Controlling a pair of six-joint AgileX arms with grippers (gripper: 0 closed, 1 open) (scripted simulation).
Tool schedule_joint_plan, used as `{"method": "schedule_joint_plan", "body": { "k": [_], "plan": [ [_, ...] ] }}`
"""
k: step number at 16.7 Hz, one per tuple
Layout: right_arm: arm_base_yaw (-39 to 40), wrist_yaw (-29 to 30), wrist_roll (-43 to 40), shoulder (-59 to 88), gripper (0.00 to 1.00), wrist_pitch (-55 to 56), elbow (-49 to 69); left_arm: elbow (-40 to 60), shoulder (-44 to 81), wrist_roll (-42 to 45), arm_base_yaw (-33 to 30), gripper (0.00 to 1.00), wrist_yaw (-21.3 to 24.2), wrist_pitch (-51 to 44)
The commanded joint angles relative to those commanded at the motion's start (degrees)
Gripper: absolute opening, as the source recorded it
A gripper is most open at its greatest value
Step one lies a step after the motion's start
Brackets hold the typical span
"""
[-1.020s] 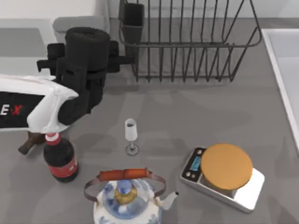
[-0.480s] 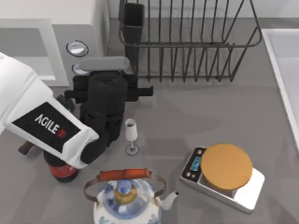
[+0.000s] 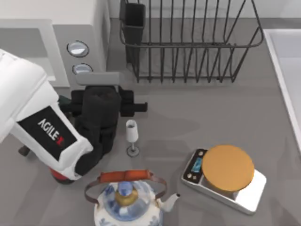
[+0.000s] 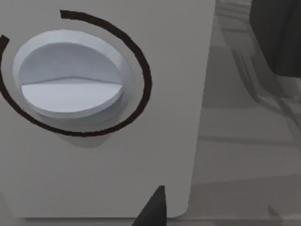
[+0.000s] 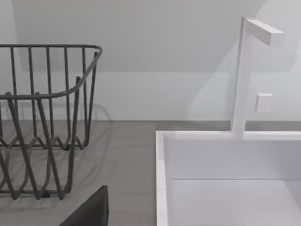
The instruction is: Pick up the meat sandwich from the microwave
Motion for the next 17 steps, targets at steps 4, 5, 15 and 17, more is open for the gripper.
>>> {"method": "schedule_joint_plan", "body": {
  "k": [4, 5, 15, 17],
  "plan": [
    [0.00, 0.00, 0.00, 0.00, 1.00, 0.00, 0.00, 0.00, 0.00, 0.00, 0.00, 0.38, 0.00, 0.00],
    [0.00, 0.00, 0.00, 0.00, 1.00, 0.00, 0.00, 0.00, 0.00, 0.00, 0.00, 0.45, 0.00, 0.00],
    [0.00, 0.00, 0.00, 0.00, 1.00, 0.00, 0.00, 0.00, 0.00, 0.00, 0.00, 1.00, 0.00, 0.00],
    [0.00, 0.00, 0.00, 0.00, 1.00, 0.00, 0.00, 0.00, 0.00, 0.00, 0.00, 1.00, 0.00, 0.00]
  ]
}}
